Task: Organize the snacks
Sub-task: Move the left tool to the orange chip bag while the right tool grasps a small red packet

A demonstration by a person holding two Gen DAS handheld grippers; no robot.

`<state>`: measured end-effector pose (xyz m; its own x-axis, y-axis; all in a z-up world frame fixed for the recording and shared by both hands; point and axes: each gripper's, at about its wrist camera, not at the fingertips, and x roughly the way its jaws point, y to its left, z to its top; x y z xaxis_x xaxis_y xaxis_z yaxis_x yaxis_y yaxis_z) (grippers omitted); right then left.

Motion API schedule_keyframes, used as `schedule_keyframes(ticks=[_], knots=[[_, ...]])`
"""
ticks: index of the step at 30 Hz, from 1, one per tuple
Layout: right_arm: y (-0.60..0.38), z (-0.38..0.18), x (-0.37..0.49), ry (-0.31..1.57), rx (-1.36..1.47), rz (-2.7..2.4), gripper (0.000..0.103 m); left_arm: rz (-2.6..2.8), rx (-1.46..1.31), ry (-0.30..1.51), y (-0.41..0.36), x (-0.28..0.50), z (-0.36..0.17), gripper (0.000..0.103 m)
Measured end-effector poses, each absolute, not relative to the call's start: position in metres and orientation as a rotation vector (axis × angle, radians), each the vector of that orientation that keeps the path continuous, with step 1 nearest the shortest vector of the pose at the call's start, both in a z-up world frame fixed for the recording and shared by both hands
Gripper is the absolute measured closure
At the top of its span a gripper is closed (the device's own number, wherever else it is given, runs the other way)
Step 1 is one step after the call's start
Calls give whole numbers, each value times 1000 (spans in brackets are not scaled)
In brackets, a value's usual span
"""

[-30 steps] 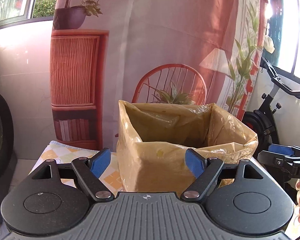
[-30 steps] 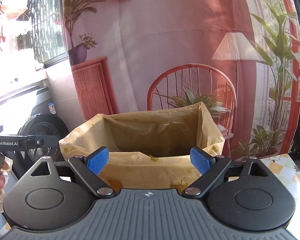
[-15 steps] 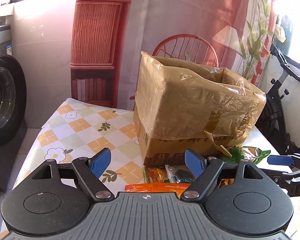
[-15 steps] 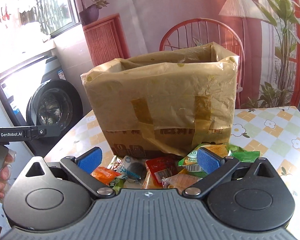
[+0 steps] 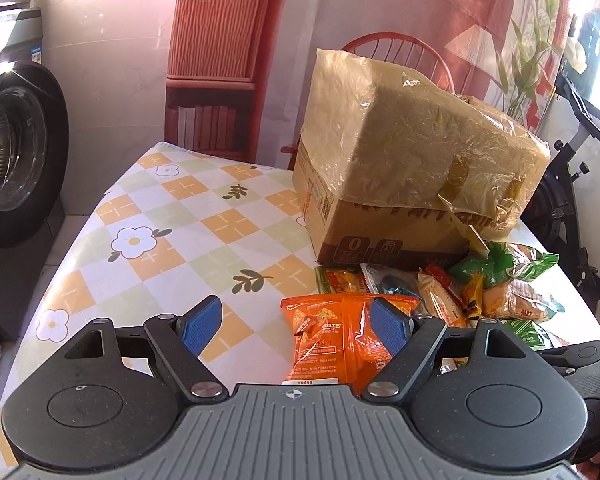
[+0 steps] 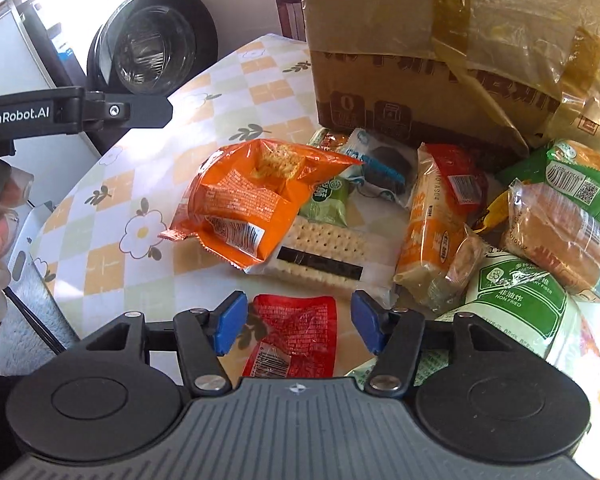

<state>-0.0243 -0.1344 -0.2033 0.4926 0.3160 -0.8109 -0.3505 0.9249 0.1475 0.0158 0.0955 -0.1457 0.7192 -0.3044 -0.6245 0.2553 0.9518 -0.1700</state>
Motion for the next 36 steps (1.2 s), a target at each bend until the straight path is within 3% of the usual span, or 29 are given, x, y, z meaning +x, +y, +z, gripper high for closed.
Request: schedule_keyframes(ticks=[7, 11, 19, 24, 26, 36], knots=[[-119, -218, -19, 1036, -139, 401, 46, -317, -90, 706, 95, 10, -153, 20], [-117, -224, -18, 1057, -140, 411, 54, -324, -87, 715, 92, 10, -156, 20], [-121, -223, -21, 1019, -121, 427, 59, -345, -101, 744, 87, 11, -164, 20], [-128, -209, -27, 969, -98, 451, 71, -354, -103, 760, 83, 13, -166, 20], [-132, -205, -28, 950, -81, 453, 99, -353, -105, 760, 82, 14, -166, 20], [-144, -189, -31, 894, -33, 493, 102, -357, -101, 776, 80, 16, -168, 20]])
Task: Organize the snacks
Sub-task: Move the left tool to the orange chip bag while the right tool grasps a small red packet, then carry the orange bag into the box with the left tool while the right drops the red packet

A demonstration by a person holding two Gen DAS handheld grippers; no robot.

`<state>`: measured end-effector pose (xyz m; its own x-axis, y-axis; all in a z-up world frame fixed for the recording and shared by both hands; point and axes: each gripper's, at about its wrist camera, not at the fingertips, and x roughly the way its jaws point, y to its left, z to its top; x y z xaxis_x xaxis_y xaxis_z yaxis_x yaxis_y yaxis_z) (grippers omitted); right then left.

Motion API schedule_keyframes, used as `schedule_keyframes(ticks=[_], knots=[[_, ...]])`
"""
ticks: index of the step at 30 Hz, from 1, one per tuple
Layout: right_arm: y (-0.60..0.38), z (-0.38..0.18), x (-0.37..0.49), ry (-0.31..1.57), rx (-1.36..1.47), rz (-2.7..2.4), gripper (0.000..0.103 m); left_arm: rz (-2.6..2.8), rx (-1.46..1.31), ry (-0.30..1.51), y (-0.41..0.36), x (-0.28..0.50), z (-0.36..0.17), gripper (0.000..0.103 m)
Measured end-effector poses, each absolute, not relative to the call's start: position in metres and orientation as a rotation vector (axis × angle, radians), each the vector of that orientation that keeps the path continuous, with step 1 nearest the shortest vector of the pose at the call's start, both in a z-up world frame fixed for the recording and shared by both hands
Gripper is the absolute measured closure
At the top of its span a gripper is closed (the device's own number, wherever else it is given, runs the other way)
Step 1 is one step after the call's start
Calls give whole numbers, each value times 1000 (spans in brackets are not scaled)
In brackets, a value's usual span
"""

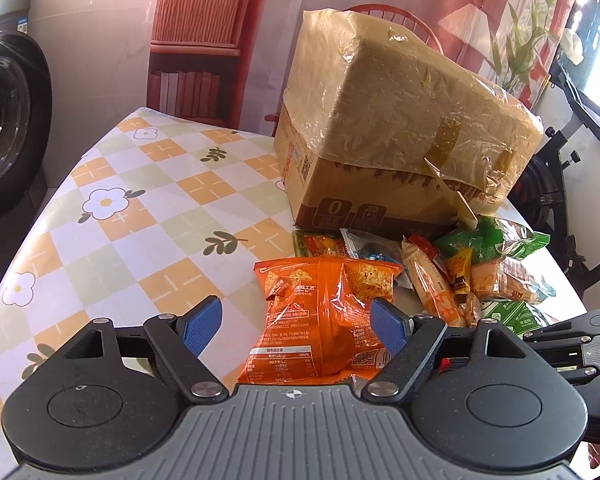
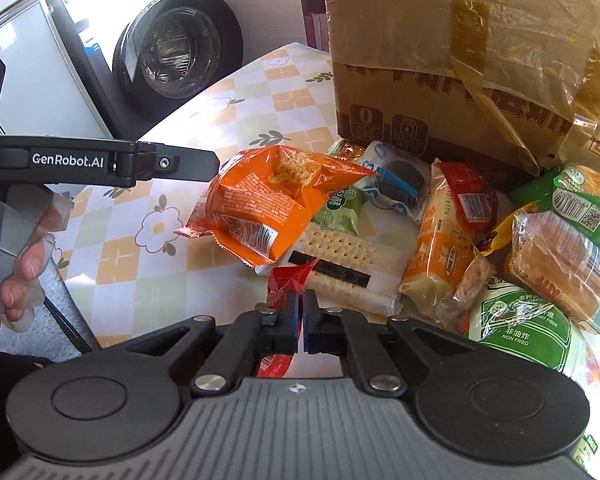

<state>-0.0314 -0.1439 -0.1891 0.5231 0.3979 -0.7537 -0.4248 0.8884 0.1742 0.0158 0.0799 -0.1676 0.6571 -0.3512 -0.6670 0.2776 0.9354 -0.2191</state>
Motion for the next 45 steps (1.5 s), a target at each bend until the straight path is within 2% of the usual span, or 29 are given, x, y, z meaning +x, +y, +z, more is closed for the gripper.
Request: schedule_keyframes(ticks=[6, 14, 22, 24, 25, 29, 38, 45], knots=[[-166, -160, -32, 797, 3, 455, 102, -393, -112, 783, 73, 22, -170, 19], [-188, -132, -23, 677, 28, 387, 102, -434, -74, 839, 43, 52, -188, 11], [-198, -134, -22, 664, 47, 377, 102, -404, -59, 880, 26, 63, -217, 9], [-200, -133, -22, 659, 49, 372, 102, -398, -73, 870, 28, 62, -216, 13], [-202, -132, -23, 652, 50, 371, 102, -394, -84, 863, 32, 61, -213, 20], [-210, -122, -23, 612, 53, 364, 102, -384, -107, 803, 44, 53, -192, 27], [-231, -73, -15, 459, 91, 354, 102, -352, -116, 569, 61, 46, -108, 28], [-253, -30, 5, 324, 110, 322, 102, -377, -107, 424, 44, 65, -47, 28]])
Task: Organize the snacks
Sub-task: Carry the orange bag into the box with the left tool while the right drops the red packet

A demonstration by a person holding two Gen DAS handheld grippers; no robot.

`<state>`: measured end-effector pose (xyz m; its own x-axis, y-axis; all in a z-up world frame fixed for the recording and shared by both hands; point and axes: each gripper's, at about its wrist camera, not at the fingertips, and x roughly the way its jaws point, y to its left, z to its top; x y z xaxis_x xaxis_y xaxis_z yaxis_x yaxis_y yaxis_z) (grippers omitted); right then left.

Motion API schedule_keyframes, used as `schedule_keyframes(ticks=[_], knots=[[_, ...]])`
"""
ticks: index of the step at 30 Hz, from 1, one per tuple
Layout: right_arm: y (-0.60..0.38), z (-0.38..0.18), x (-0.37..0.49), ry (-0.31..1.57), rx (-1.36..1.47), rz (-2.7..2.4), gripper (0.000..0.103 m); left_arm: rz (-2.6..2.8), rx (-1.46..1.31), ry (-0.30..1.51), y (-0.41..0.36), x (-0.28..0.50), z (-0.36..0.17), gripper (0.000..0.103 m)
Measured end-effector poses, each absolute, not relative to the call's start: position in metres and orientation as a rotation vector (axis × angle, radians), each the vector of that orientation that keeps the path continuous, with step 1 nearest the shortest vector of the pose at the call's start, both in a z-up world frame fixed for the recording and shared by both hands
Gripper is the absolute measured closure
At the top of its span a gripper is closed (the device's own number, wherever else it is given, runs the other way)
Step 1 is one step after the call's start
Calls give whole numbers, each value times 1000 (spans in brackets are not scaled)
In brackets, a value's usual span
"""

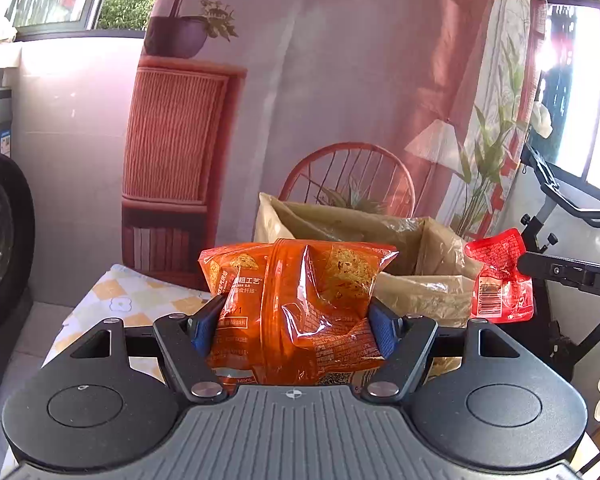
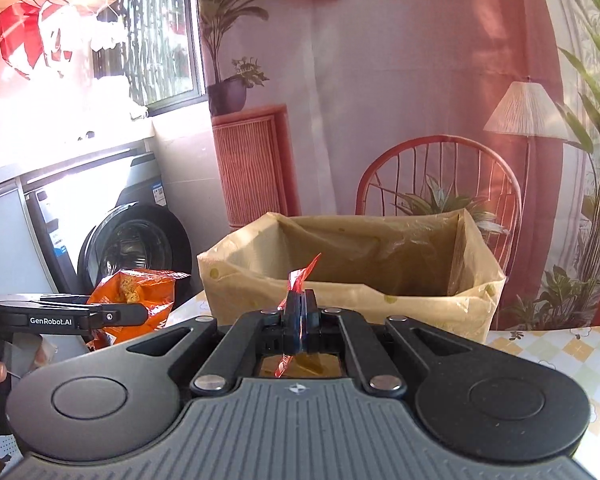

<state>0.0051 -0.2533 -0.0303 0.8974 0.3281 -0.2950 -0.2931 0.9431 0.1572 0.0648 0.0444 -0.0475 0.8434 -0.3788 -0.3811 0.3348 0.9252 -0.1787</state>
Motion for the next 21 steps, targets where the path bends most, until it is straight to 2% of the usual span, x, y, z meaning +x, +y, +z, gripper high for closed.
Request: schedule_keyframes(ticks=[5, 10, 16, 21], knots=[[-272, -4, 38, 252, 106, 286, 102, -415, -62, 344, 13, 91, -12, 28], [-278, -5, 80, 260, 49, 243, 102, -443, -13, 347, -28, 131, 1, 27], [-283, -39, 121, 383, 53, 199, 102, -452, 10, 430, -64, 173, -20, 27], [-289, -58, 126, 441, 80, 166, 101, -467, 34, 492, -81, 194, -42, 22]])
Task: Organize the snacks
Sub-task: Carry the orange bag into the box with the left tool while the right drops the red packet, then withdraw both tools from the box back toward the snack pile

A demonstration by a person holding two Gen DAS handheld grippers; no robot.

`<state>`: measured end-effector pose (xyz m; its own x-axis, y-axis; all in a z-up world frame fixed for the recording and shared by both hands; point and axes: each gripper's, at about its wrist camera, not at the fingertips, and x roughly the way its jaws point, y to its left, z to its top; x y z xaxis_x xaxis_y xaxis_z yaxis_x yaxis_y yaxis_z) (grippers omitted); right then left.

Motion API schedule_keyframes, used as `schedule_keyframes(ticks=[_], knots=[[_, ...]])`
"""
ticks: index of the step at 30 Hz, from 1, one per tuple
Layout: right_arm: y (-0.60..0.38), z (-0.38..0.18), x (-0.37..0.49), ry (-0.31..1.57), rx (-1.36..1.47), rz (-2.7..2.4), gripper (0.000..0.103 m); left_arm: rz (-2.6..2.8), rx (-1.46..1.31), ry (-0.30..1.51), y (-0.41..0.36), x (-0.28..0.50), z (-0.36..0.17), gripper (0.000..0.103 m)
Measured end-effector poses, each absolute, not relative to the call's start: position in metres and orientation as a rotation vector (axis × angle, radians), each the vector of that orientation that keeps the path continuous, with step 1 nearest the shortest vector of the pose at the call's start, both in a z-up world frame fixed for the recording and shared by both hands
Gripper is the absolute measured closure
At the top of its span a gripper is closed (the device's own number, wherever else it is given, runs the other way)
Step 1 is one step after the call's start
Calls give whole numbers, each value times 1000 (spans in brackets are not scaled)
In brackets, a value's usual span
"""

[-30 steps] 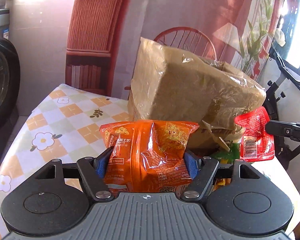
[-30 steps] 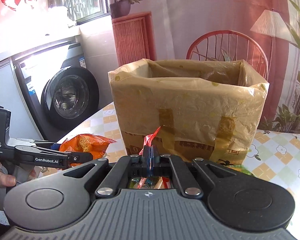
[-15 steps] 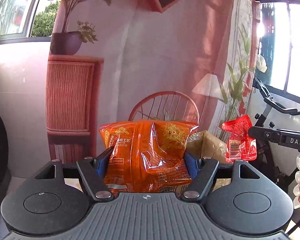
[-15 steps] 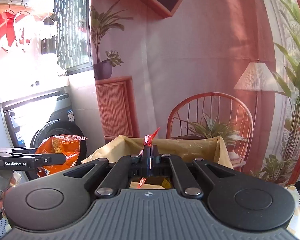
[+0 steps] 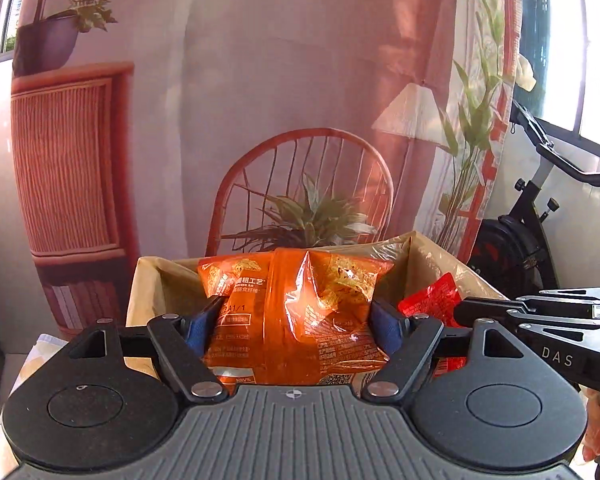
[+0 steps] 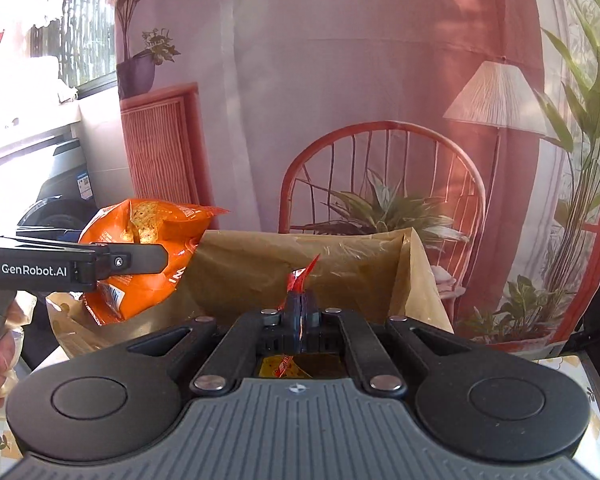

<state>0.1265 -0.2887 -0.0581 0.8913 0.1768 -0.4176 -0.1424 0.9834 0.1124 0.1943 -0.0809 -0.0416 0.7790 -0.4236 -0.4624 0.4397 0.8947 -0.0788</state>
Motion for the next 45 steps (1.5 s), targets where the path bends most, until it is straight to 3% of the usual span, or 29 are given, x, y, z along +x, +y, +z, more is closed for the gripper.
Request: schedule_keyframes(ticks=[7, 12, 18, 28, 30, 32, 34, 40, 45], knots=[[-294, -49, 110, 428, 81, 160, 86, -448, 40, 520, -72, 192, -43, 21], [-288, -39, 82, 396, 82, 195, 61, -449, 35, 505, -45, 163, -33, 18], [-281, -41, 52, 385, 119, 225, 49, -439, 30, 496, -10, 126, -28, 18], [-281, -81, 24, 483, 172, 181, 44, -351, -26, 566, 37, 85, -69, 19], [-287, -90, 20, 502, 184, 154, 31, -335, -33, 581, 41, 81, -78, 19], [-294, -98, 16, 522, 190, 116, 23, -324, -39, 594, 44, 80, -85, 20], [-299, -104, 17, 552, 189, 94, 21, -313, -44, 605, 46, 80, -92, 20], [-299, -129, 28, 639, 107, 76, 2, -309, -54, 630, 44, 82, -106, 20], [-294, -148, 49, 686, 32, 59, 0, -314, -50, 649, 39, 83, -114, 20]])
